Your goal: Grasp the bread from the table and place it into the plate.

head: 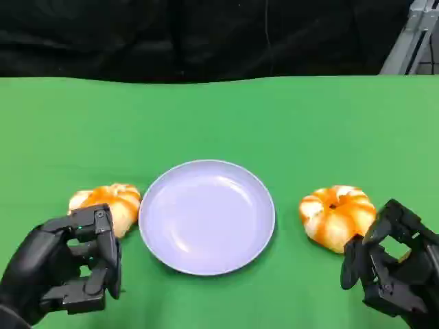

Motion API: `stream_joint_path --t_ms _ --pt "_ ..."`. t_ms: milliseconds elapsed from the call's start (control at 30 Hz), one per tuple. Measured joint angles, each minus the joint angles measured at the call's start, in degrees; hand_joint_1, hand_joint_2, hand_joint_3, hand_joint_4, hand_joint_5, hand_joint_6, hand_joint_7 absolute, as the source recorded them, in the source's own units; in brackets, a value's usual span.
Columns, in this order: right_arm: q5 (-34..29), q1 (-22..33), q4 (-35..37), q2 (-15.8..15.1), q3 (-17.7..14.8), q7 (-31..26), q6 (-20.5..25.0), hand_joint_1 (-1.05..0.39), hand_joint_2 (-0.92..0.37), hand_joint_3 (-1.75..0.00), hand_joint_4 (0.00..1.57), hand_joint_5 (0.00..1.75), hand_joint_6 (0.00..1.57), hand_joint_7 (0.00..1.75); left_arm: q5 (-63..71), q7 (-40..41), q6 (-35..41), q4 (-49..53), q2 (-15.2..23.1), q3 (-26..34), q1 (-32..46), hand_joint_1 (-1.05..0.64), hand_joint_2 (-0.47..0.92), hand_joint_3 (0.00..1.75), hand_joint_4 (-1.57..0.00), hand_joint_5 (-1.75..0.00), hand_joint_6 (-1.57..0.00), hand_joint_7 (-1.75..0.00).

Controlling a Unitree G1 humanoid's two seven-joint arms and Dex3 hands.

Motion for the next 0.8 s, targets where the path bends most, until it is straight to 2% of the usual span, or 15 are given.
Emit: stream_joint_path --t_ms 667,700,733,767,800 --pt "0.01 0.00 0.00 0.01 0.01 0.13 -0.01 -0.14 -0.49 -1.23 0.87 1.75 0.70 1.64 0.14 0.02 -1.33 0.12 0.18 0.03 0.00 0.19 0.51 1.43 -0.95 -1.75 -0.81 -1.74" --pt "0.02 0.00 -0.01 0.01 0.01 0.13 -0.01 -0.14 -0.49 -1.23 0.87 1.75 0.70 1.64 0.14 0.06 -2.21 0.28 0.07 0.06 -0.01 0.18 0.47 1.47 -0.90 -1.75 -0.81 -1.67" --pt "0.02 0.00 -0.02 0.01 0.01 0.13 -0.01 -0.14 -0.49 -1.23 0.87 1.75 0.70 1.64 0.41 0.53 -3.53 0.61 -0.28 0.17 -0.01 0.08 0.44 1.40 -0.78 -1.68 -0.76 -1.52" --pt "0.02 0.00 -0.02 0.01 0.01 0.12 -0.01 -0.14 -0.49 -1.23 0.87 1.75 0.70 1.63 0.77 1.54 -5.31 1.09 -0.95 0.34 -0.01 -0.05 0.48 1.21 -0.67 -1.58 -0.72 -1.33" --pt "0.02 0.00 -0.02 0.02 0.01 0.12 -0.01 -0.14 -0.50 -1.22 0.87 1.75 0.70 1.63 1.26 2.62 -6.91 1.33 -1.73 0.59 0.02 -0.19 0.57 0.92 -0.56 -1.38 -0.67 -1.08"
